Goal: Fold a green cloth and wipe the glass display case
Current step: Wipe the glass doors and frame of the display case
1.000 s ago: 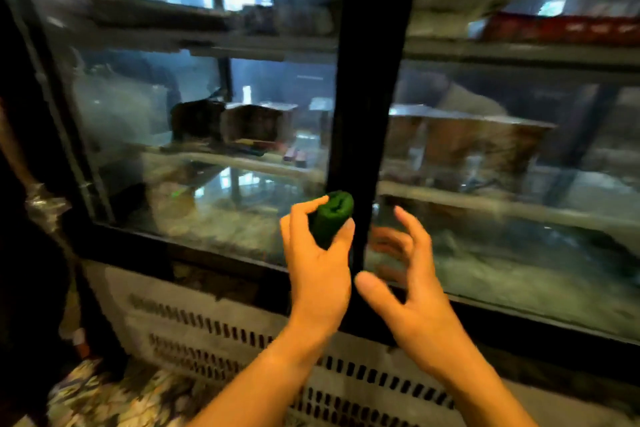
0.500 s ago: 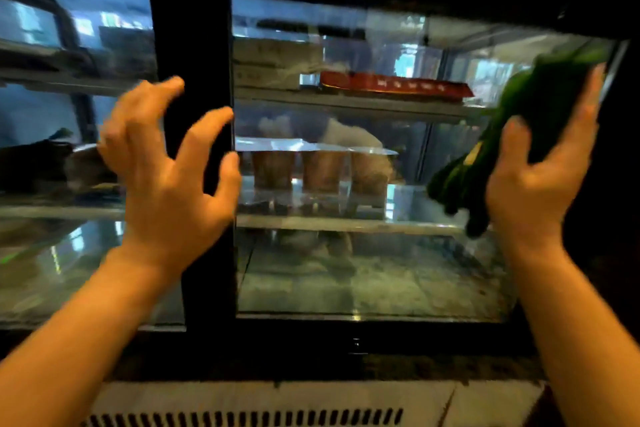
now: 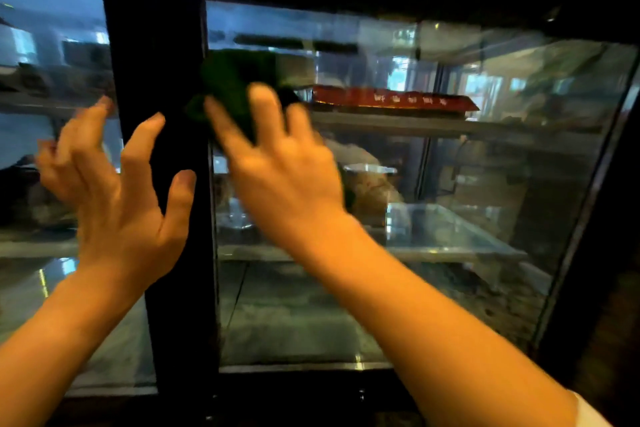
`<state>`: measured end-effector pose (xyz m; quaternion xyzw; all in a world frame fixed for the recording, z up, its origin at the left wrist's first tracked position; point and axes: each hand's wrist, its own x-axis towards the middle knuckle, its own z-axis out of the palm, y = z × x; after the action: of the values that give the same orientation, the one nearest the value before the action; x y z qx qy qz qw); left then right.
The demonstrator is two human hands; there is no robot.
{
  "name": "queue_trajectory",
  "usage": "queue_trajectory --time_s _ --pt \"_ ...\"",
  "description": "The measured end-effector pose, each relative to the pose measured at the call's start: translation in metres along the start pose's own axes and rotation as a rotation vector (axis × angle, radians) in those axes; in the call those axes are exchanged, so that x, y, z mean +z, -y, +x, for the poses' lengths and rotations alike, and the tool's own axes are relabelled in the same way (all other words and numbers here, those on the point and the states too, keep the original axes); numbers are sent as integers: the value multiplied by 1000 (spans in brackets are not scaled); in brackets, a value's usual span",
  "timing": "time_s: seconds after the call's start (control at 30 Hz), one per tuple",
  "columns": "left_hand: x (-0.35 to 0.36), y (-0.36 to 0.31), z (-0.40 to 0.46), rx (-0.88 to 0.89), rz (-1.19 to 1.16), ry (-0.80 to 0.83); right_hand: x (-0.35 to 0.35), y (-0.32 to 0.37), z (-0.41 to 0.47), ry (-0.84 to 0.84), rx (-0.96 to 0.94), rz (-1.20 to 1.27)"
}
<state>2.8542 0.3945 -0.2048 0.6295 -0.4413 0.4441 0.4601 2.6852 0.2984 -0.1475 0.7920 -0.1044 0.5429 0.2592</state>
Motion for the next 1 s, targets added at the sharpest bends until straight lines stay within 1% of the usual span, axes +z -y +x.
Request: queue_trajectory --time_s 0.07,0.1,0.17,0.2,0.23,0.27,0.3,0.33,0.37,0.4,0.43,0.47,0.5,0.57,0.6,0.63,0.7,0.8,0.83,0.9,1.0 --pt "15 28 -5 41 15 -1 3 7 1 40 -7 -25" --pt "21 44 -5 30 54 18 1 5 1 50 -1 -34" --pt "36 79 5 -60 253 51 -6 -14 6 54 16 -71" --pt "43 93 10 -110 386 47 -13 -32 9 33 48 -98" --pt "48 106 11 -170 446 65 -20 -50 13 9 98 -128" --pt "52 115 5 -217 401 97 -29 -71 15 -6 154 -161" --pt "59 122 -5 -221 305 116 -39 -94 15 -8 199 -188" --pt "62 125 -14 -199 266 131 -47 -113 11 -2 226 -201" --pt "63 120 -18 -176 243 102 -55 -132 5 4 246 -215" --pt "60 113 -17 -164 270 87 -61 -147 -4 12 277 -231" --pt "54 96 -11 -149 308 62 -67 -161 -14 11 328 -246" --pt "44 75 -2 -126 324 0 -73 -172 -23 -1 390 -257" --pt "32 54 2 -77 318 -56 -75 -178 -28 -24 454 -257" --pt "14 9 3 74 232 -130 -77 -182 -34 -69 556 -267" --pt "6 -10 1 135 231 -155 -74 -177 -32 -91 580 -263" --pt "-1 -22 -1 154 252 -165 -70 -166 -26 -105 574 -240" --pt "-8 -33 1 120 255 -151 -57 -130 -10 -99 484 -193" --pt "-10 -35 3 84 239 -110 -35 -75 23 -86 274 -149" --pt "-11 -34 3 85 229 -105 -29 -58 36 -85 234 -127" --pt "-11 -32 1 104 203 -110 -18 -32 57 -76 192 -108" --pt "-11 -29 2 129 194 -119 -6 0 72 -37 137 -147"
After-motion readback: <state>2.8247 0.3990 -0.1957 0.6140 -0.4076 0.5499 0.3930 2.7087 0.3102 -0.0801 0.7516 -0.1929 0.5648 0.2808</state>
